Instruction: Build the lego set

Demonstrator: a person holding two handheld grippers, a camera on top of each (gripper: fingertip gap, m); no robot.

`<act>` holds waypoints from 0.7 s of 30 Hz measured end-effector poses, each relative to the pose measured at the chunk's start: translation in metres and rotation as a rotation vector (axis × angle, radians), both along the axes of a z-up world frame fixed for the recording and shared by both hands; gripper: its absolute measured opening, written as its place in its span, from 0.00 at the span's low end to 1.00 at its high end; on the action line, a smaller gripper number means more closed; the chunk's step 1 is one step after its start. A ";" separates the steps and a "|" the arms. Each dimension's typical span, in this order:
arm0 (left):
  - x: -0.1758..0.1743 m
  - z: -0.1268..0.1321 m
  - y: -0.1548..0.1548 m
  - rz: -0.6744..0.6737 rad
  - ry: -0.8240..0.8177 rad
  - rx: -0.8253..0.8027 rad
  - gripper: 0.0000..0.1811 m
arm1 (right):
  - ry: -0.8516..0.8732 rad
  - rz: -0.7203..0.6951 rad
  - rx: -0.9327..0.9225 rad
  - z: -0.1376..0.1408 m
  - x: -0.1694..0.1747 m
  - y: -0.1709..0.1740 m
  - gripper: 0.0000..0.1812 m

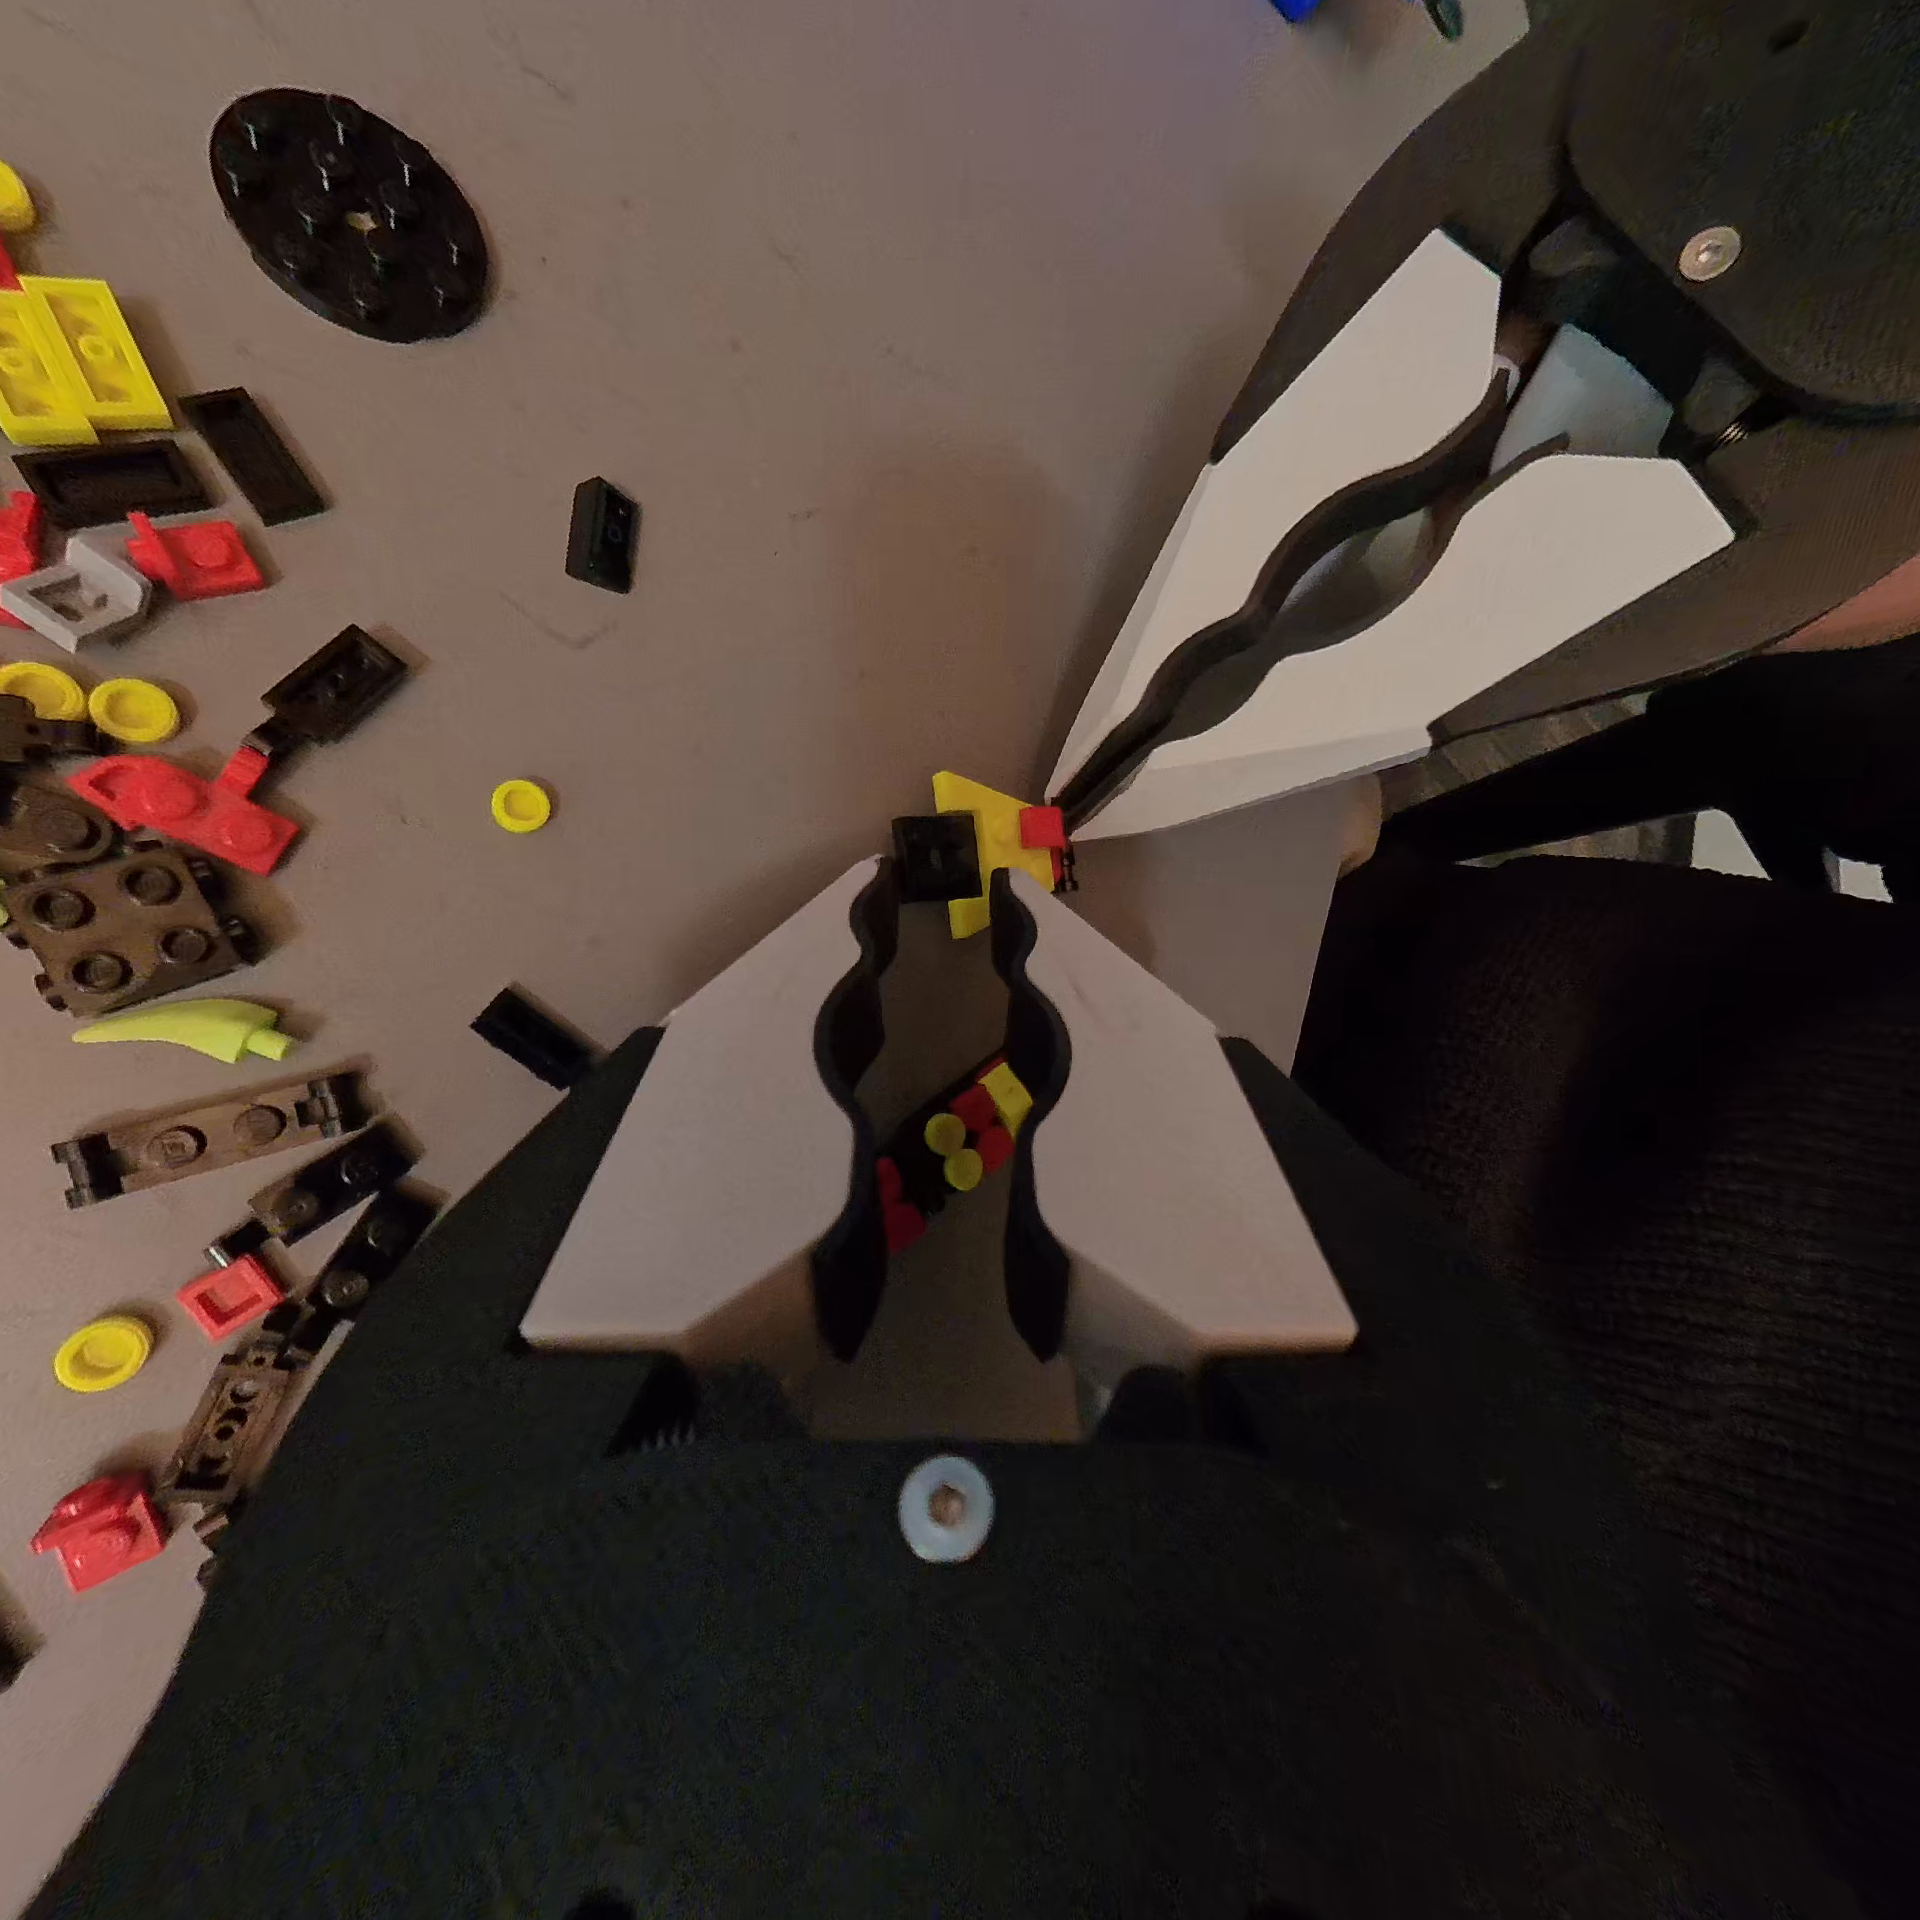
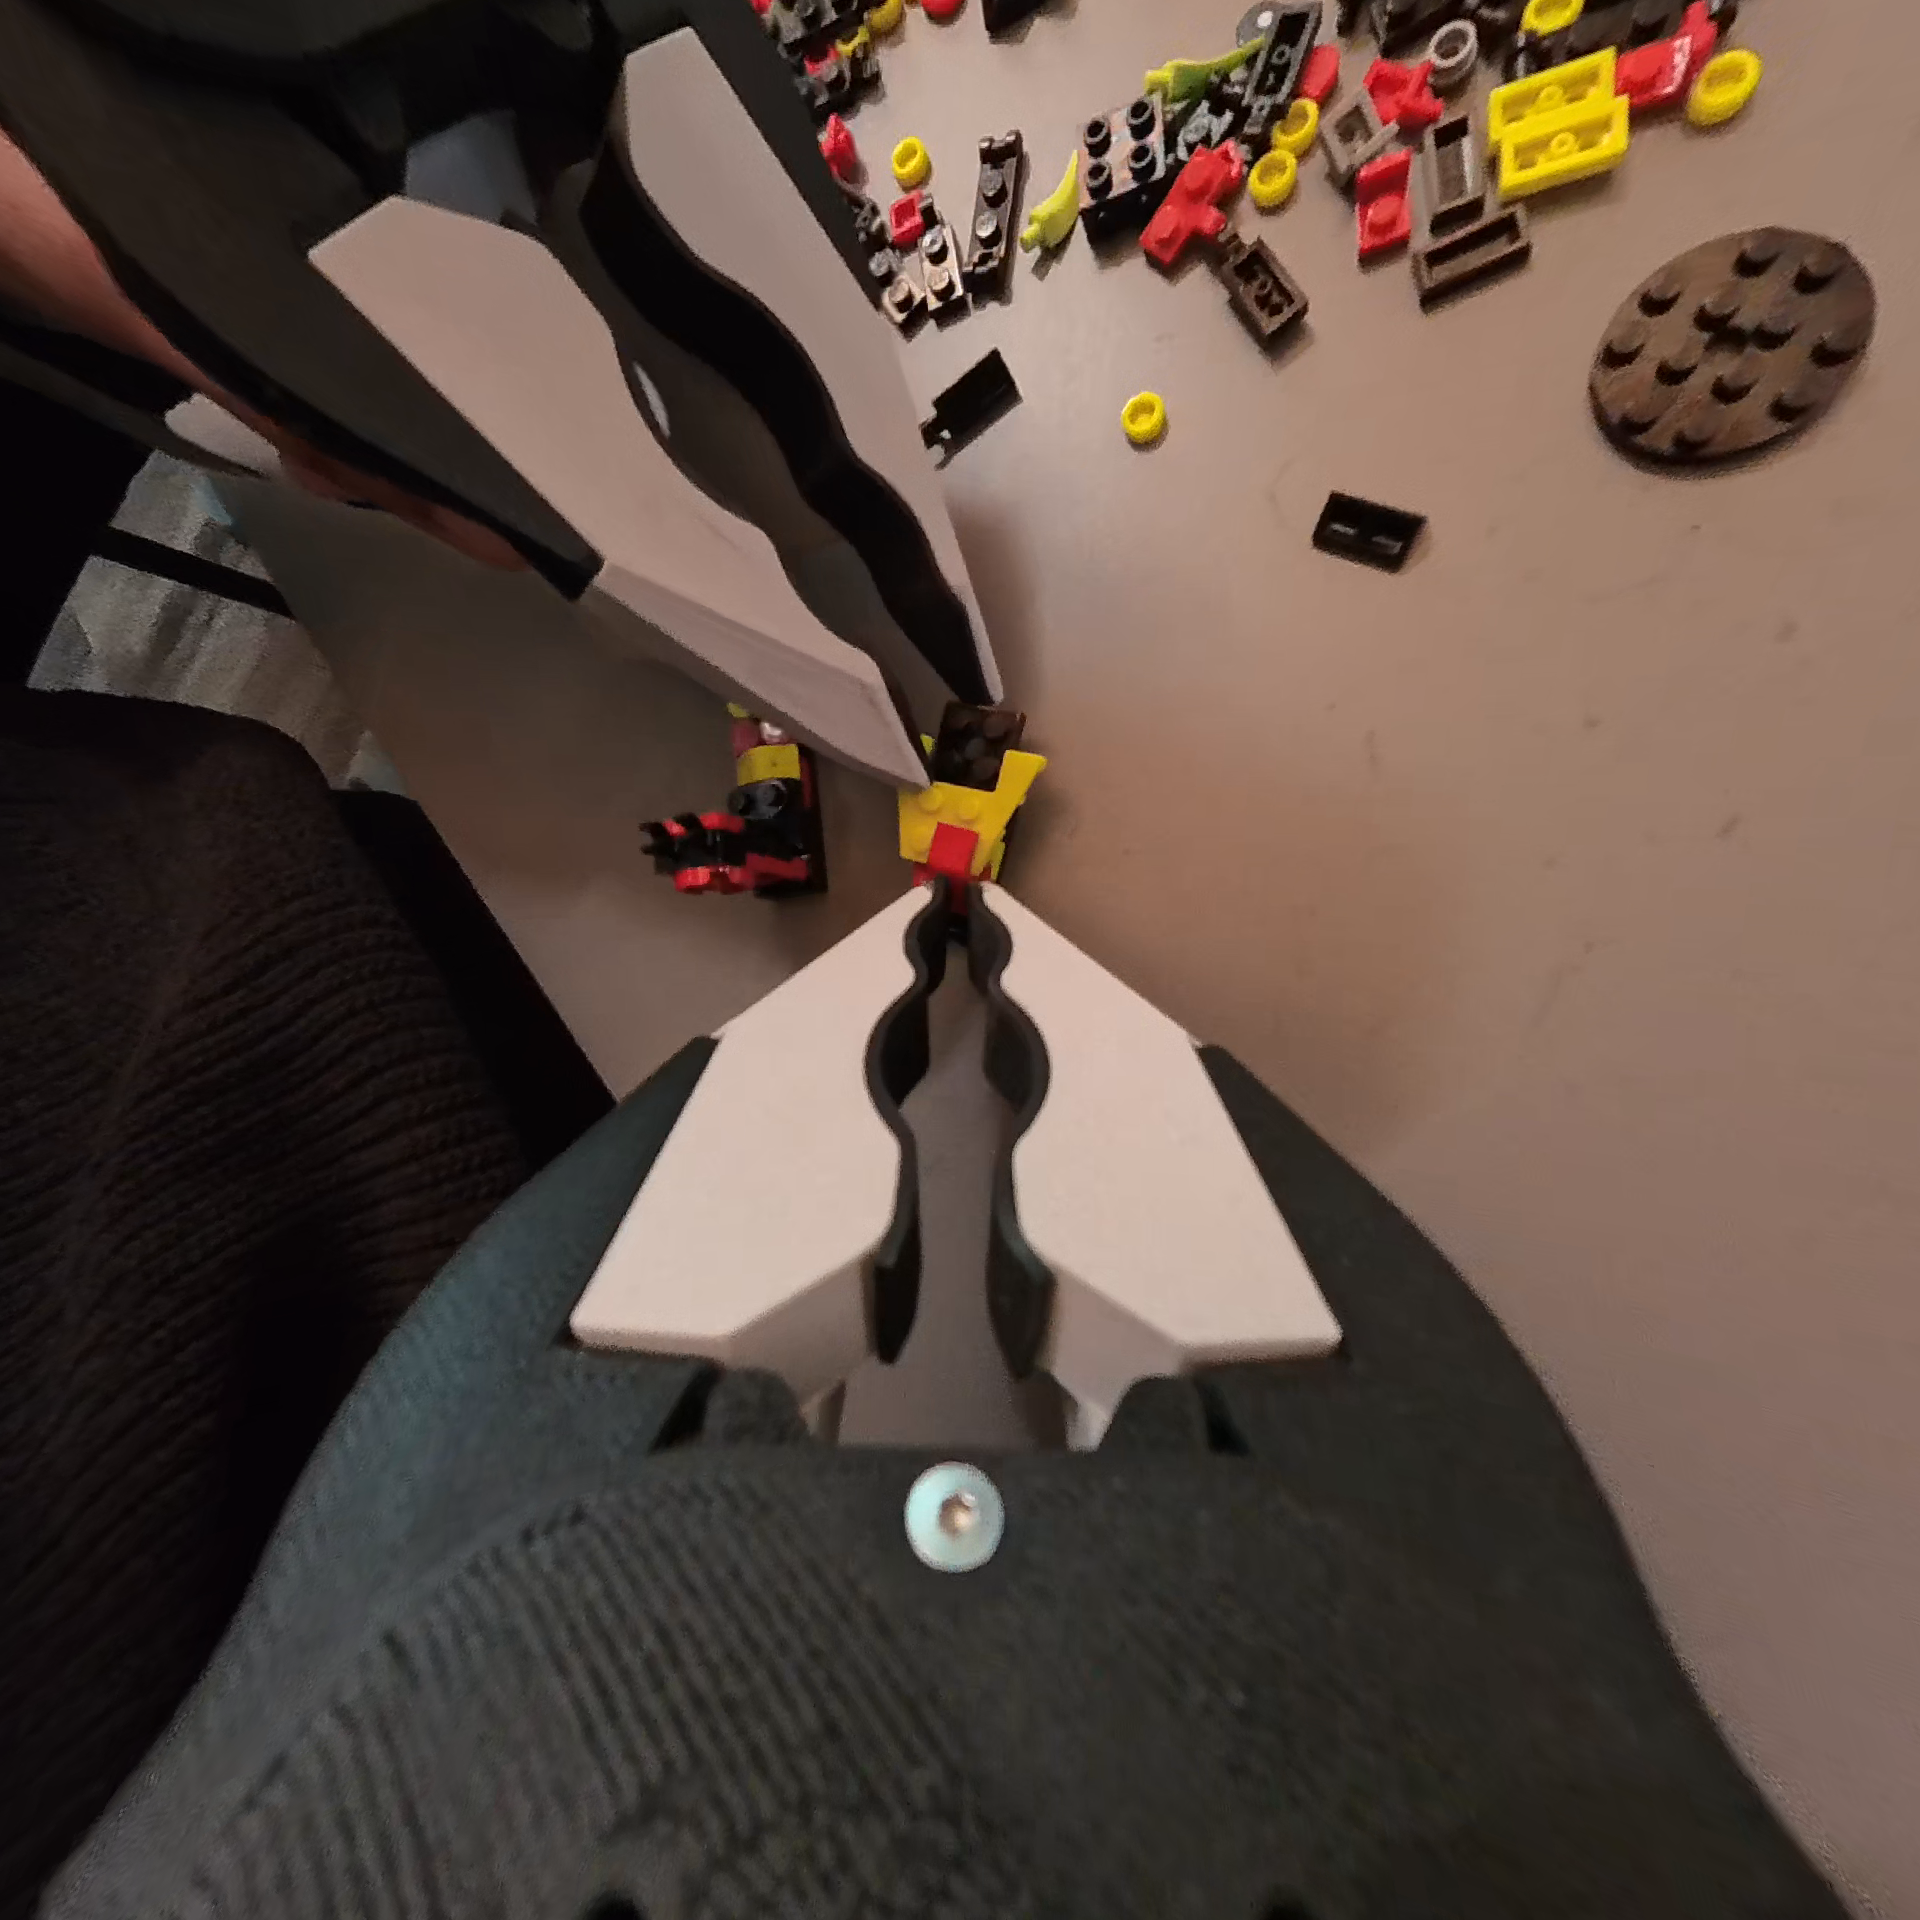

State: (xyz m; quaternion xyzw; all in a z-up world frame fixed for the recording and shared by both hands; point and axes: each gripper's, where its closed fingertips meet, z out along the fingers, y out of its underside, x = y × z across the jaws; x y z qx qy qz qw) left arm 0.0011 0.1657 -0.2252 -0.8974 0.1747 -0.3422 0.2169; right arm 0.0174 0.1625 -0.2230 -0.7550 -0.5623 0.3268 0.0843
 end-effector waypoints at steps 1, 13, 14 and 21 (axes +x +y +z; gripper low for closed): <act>0.000 0.000 0.000 -0.002 0.005 0.005 0.10 | -0.011 -0.004 -0.011 0.000 0.000 0.000 0.01; -0.004 -0.002 0.000 -0.013 0.047 0.029 0.09 | -0.089 -0.023 -0.058 -0.002 -0.002 0.001 0.01; -0.007 -0.003 0.002 -0.008 0.063 0.043 0.08 | -0.085 -0.023 -0.058 -0.002 -0.003 0.001 0.01; -0.012 -0.001 0.005 0.015 0.104 0.057 0.08 | -0.004 0.002 0.047 -0.001 -0.010 0.004 0.01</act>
